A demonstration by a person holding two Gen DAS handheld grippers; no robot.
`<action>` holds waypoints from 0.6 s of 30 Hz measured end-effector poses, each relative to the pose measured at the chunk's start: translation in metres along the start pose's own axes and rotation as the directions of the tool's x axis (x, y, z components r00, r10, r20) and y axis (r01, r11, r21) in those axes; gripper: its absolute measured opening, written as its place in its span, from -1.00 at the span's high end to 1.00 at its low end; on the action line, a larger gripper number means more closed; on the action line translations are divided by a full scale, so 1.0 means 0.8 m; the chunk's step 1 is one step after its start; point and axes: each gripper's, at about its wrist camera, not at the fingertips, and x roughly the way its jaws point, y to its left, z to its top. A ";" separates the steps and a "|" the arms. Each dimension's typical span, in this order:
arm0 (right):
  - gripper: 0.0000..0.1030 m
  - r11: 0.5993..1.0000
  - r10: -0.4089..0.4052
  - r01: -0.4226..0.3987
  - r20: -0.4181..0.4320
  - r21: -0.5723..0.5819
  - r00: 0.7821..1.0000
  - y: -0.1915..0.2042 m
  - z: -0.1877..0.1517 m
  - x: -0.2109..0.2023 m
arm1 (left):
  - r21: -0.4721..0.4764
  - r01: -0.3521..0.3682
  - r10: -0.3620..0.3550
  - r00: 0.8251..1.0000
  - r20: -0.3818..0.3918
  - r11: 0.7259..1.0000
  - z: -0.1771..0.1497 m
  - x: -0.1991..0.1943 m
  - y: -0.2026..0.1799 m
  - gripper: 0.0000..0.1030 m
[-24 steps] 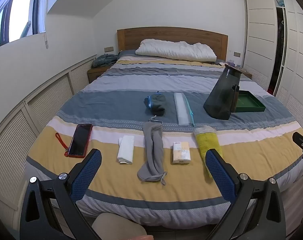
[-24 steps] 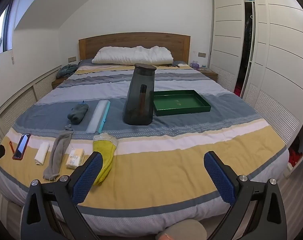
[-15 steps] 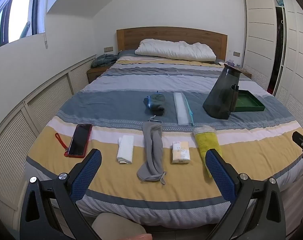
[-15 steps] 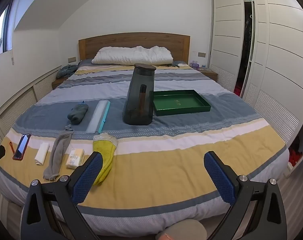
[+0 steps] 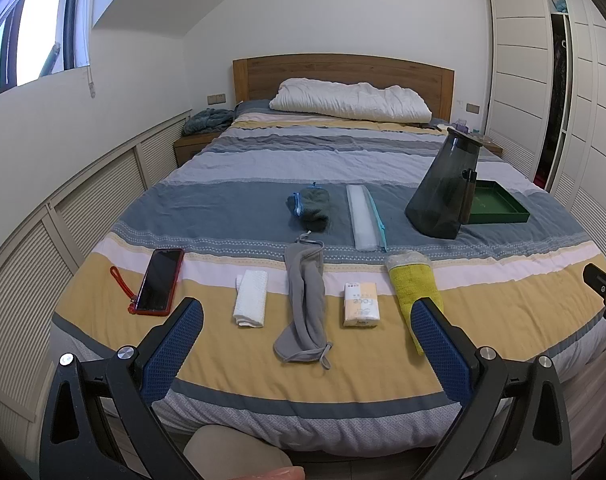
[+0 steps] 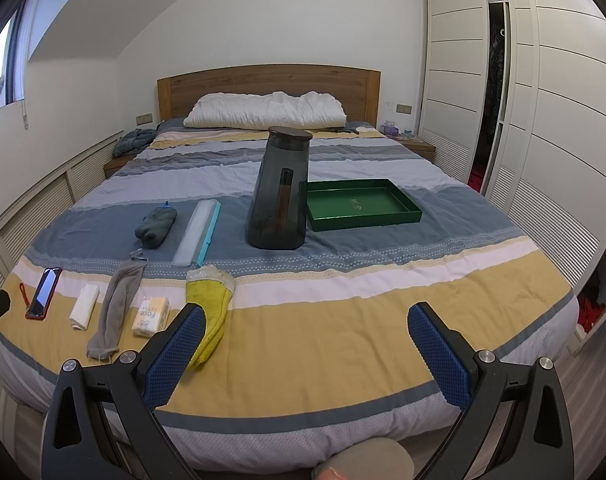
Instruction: Organize soft objects
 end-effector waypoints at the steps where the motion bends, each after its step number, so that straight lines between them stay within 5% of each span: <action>1: -1.00 1.000 0.001 -0.001 0.000 -0.001 1.000 0.000 0.001 0.001 | 0.000 -0.001 0.001 1.000 0.000 1.000 0.001 0.000 0.000 -0.98; 18: -1.00 1.000 0.002 -0.002 -0.001 -0.001 1.000 -0.002 0.002 -0.001 | 0.000 -0.001 0.001 1.000 0.003 1.000 0.000 0.000 0.000 -0.98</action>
